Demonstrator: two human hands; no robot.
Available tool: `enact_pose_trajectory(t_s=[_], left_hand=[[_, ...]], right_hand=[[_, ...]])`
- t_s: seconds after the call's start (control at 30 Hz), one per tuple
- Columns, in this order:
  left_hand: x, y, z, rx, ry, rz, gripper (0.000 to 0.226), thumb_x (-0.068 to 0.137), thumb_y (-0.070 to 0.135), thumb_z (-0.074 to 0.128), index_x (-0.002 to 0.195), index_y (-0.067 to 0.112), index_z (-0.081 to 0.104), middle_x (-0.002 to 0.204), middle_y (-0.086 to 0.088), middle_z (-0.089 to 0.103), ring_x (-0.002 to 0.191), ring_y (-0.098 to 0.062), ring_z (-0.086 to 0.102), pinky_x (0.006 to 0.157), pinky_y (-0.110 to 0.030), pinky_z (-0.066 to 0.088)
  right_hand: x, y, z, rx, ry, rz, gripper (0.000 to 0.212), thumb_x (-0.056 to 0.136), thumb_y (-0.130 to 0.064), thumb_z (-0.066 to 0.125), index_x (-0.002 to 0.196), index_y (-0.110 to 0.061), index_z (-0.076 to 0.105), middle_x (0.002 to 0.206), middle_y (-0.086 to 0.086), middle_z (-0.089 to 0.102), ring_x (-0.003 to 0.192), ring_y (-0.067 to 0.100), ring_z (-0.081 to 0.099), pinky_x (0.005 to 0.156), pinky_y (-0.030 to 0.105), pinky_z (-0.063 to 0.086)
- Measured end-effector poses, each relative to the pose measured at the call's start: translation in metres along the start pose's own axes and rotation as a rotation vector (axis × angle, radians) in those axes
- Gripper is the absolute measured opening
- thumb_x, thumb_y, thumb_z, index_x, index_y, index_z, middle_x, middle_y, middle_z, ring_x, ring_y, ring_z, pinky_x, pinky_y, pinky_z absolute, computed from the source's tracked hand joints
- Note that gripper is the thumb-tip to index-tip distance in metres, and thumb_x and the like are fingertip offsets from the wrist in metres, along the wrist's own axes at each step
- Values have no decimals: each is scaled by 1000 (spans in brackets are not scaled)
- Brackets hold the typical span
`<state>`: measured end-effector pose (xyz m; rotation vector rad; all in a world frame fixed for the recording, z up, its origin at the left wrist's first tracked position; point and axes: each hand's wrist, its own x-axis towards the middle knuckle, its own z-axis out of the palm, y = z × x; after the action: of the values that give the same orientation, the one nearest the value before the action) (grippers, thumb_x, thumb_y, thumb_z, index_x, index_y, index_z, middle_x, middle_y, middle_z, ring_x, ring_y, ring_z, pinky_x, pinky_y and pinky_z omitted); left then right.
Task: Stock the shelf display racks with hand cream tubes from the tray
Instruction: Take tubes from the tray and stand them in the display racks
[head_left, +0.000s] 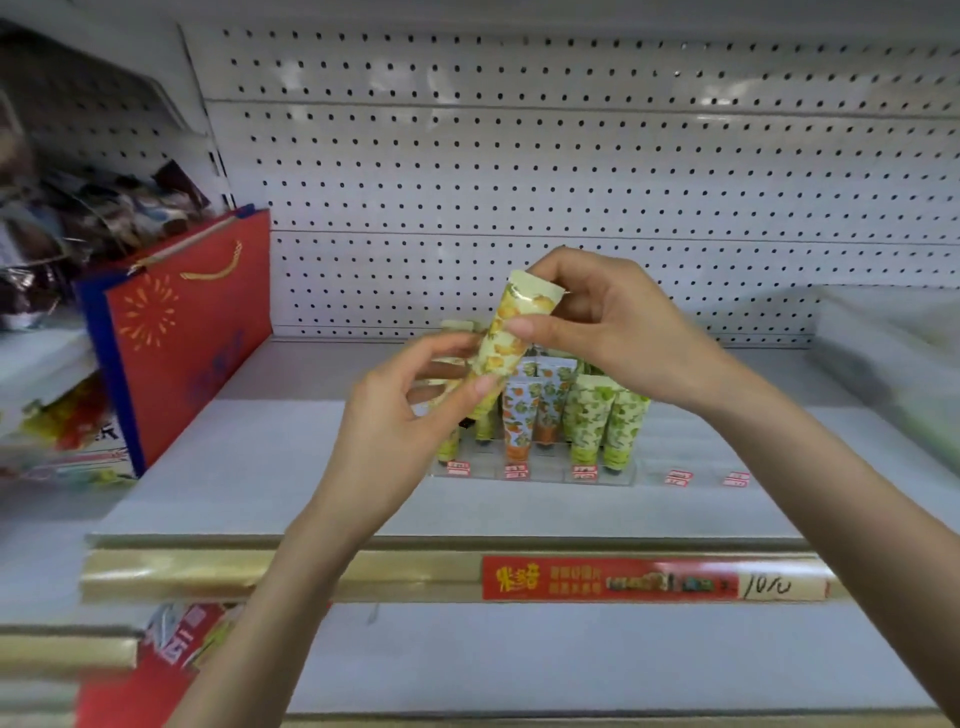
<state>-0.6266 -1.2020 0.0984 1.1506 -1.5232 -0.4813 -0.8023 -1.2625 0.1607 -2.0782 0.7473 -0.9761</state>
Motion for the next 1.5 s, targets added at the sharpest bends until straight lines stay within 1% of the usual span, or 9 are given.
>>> enact_pose_trajectory(t_s=[0.13, 0.33, 0.47, 0.77, 0.93, 1.03, 1.17, 1.27, 1.5], left_hand=[[-8, -28, -25, 501, 63, 102, 55, 87, 58, 41, 132, 25, 47, 131, 13, 50, 121, -4, 41, 98, -18, 31], [-25, -64, -39, 918, -131, 21, 85, 84, 71, 13, 147, 14, 23, 152, -5, 28, 137, -23, 27, 111, -43, 21], [-33, -74, -39, 904, -186, -39, 92, 77, 75, 7, 149, 17, 14, 156, 0, 16, 143, -18, 14, 115, -40, 8], [-32, -78, -40, 882, -196, -54, 93, 76, 76, 8, 148, 18, 18, 155, 2, 19, 142, -16, 16, 115, -38, 8], [-31, -78, -39, 877, -199, -59, 94, 75, 76, 9, 148, 18, 21, 154, 1, 23, 141, -17, 20, 115, -38, 11], [-31, -78, -38, 883, -210, -69, 95, 74, 77, 6, 148, 19, 19, 155, 3, 22, 142, -15, 18, 115, -36, 9], [-31, -76, -37, 872, -211, -73, 96, 72, 77, 5, 148, 20, 19, 155, 4, 20, 141, -14, 18, 115, -35, 9], [-30, -74, -36, 867, -207, -68, 96, 72, 77, 6, 148, 20, 20, 155, 4, 21, 141, -14, 18, 115, -34, 10], [-27, -63, -34, 853, -207, -43, 97, 72, 77, 4, 147, 19, 21, 154, 4, 23, 140, -14, 20, 114, -34, 13]], right_hand=[[12, 8, 10, -163, 20, 57, 14, 81, -16, 71, 89, -12, 61, 88, 3, 70, 79, 15, 69, 80, 31, 54], [28, 31, 24, -446, -49, 112, 13, 80, -25, 72, 84, -24, 59, 81, -12, 63, 72, -2, 57, 81, 27, 48], [31, 42, 32, -567, -87, 162, 20, 79, -32, 72, 92, -19, 64, 87, -5, 68, 83, 15, 63, 87, 36, 47], [31, 53, 44, -753, -105, 190, 34, 79, -42, 70, 105, -23, 63, 104, -1, 68, 102, 19, 59, 102, 42, 37], [29, 56, 48, -856, -100, 175, 36, 81, -44, 67, 109, -23, 61, 67, -12, 51, 78, 14, 49, 98, 32, 26], [27, 57, 49, -854, -94, 179, 36, 81, -43, 67, 110, -23, 61, 63, -18, 43, 76, 12, 45, 95, 30, 23], [26, 57, 49, -859, -97, 173, 38, 81, -43, 67, 113, -23, 60, 67, -16, 51, 80, 14, 53, 99, 34, 26], [27, 58, 47, -823, -74, 165, 38, 80, -43, 69, 112, -25, 61, 96, -9, 66, 104, 15, 59, 101, 34, 25], [23, 51, 31, -746, -6, 147, 26, 80, -46, 67, 99, -28, 64, 91, -18, 60, 96, 7, 60, 101, 40, 37]])
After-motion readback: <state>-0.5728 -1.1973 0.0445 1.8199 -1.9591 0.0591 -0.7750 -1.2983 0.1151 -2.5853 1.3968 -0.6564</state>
